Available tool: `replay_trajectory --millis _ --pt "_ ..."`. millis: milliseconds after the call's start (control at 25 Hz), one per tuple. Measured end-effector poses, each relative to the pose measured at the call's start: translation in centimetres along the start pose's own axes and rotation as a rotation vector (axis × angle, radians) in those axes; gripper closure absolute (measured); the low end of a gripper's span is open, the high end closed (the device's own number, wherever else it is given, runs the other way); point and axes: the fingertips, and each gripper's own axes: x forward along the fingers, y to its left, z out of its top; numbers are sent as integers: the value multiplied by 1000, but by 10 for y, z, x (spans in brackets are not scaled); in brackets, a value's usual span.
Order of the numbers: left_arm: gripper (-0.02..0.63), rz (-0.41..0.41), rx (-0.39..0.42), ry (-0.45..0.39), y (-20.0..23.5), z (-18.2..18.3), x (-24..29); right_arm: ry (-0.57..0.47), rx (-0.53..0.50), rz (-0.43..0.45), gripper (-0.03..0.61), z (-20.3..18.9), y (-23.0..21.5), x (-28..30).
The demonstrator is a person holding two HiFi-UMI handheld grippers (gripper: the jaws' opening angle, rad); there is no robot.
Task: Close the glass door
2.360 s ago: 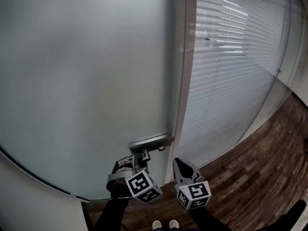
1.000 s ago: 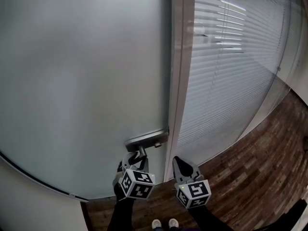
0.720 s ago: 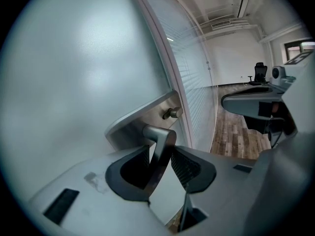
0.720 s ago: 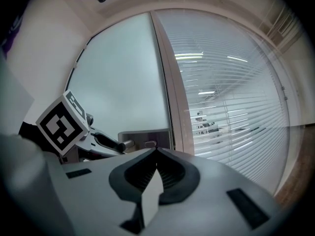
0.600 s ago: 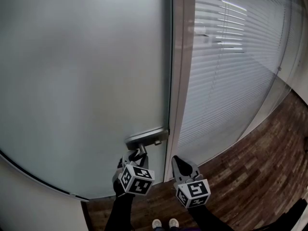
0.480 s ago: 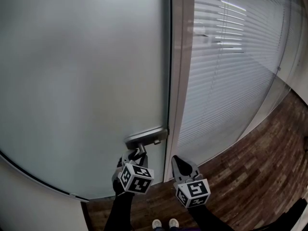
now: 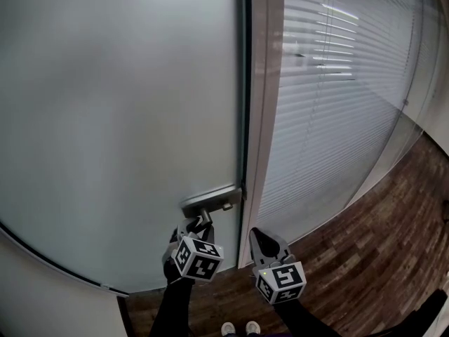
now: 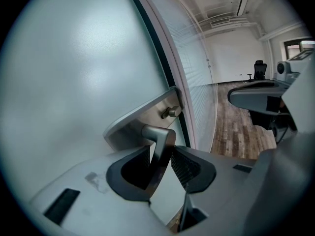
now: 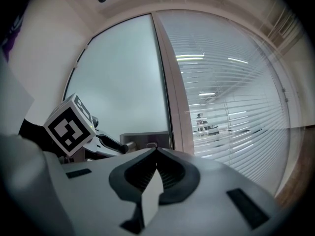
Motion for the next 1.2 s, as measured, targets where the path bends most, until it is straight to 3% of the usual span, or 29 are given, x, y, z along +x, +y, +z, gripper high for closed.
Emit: replay_trajectory --millis 320,520,680,880,1040,1200 --pt "486 -45 25 68 -1 -3 4 -8 1 8 588 3 2 4" --pt "488 -12 92 138 1 -7 8 -14 -1 -4 588 6 -2 2" --pt "489 68 240 239 7 -9 7 -21 0 -12 588 8 -5 -1" --pt "489 102 324 309 10 -8 8 -25 2 -8 588 9 -4 -4" --pt "489 154 445 344 12 -6 6 -32 3 -8 588 11 -4 -7" --pt "490 163 510 354 12 -5 5 -34 3 -5 588 12 -3 -11"
